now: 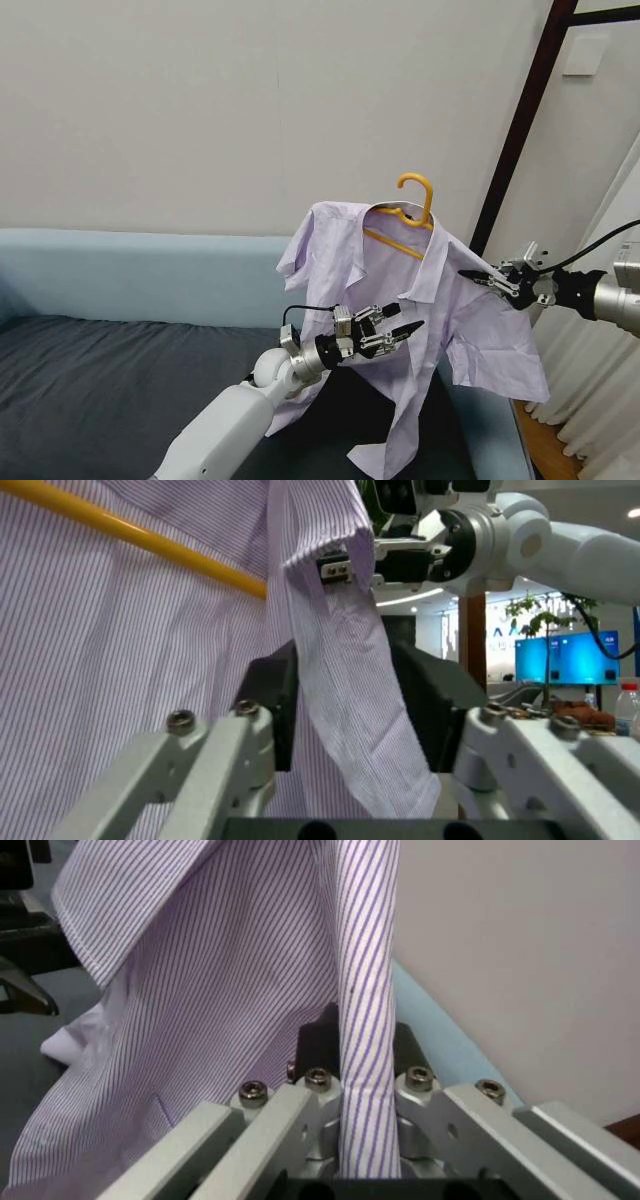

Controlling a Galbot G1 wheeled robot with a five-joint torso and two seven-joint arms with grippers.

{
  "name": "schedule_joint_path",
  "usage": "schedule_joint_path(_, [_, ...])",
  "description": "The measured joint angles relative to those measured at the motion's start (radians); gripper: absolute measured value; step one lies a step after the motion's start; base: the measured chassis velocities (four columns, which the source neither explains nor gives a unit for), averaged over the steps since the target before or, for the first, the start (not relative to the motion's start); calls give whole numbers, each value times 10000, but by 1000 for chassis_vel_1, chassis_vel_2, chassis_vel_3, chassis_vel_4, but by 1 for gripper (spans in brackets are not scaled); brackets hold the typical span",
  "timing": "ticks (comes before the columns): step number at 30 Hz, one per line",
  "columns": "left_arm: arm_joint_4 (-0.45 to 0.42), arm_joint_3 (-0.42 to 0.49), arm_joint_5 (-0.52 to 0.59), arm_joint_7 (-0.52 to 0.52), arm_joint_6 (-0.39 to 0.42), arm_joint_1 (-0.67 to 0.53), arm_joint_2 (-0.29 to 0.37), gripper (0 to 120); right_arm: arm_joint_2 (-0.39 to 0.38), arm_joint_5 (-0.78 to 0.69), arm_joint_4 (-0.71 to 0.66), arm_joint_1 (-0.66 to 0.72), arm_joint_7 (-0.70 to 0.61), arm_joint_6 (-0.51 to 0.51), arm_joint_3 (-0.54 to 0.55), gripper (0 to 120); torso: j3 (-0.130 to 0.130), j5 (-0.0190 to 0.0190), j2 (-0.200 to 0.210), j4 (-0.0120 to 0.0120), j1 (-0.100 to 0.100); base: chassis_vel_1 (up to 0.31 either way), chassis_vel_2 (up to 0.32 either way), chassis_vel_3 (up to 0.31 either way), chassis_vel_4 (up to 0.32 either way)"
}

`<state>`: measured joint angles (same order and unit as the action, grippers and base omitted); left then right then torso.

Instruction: Pick up the clothes from the sofa and hang them on the clothes hanger.

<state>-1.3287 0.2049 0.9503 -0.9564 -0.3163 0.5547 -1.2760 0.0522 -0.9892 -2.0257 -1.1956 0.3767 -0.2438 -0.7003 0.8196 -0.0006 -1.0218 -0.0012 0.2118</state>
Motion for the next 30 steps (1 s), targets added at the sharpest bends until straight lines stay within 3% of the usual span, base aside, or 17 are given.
schedule_joint_path(1, [0,0,0,0,0,0,0,34,0,0,0,0,0,0,0,1,0,0,0,0,0,0,0,0,0])
schedule_joint_path(9, [-248,-293,-421,332,-293,-435,360,0,-121,-24,69,-3,-96,26,-105,1,0,0,0,0,0,0,0,0,0])
schedule_joint_path(15, [-247,-571,-1259,524,-530,-1134,602,0,-350,-315,42,27,-108,17,-228,1,1,0,1,2,0,0,0,0,0])
schedule_joint_path(18, [-361,-798,-2233,479,-649,-2024,708,0,-663,-812,-36,172,-78,-80,-253,1,1,-1,0,1,1,0,0,0,0])
schedule_joint_path(22, [-348,-932,-3010,359,-789,-2428,720,0,-851,-1169,-105,753,-95,-252,208,1,-1,1,0,-1,1,0,0,0,0])
schedule_joint_path(27, [-122,-983,-3707,752,-858,-2226,575,0,-946,-1902,-276,1055,-139,-652,340,1,0,0,0,1,1,0,0,0,0])
schedule_joint_path(30, [101,-921,-4267,1440,-876,-1904,433,0,-1031,-3167,-500,1297,-629,-1300,363,1,0,0,0,1,1,0,0,0,0])
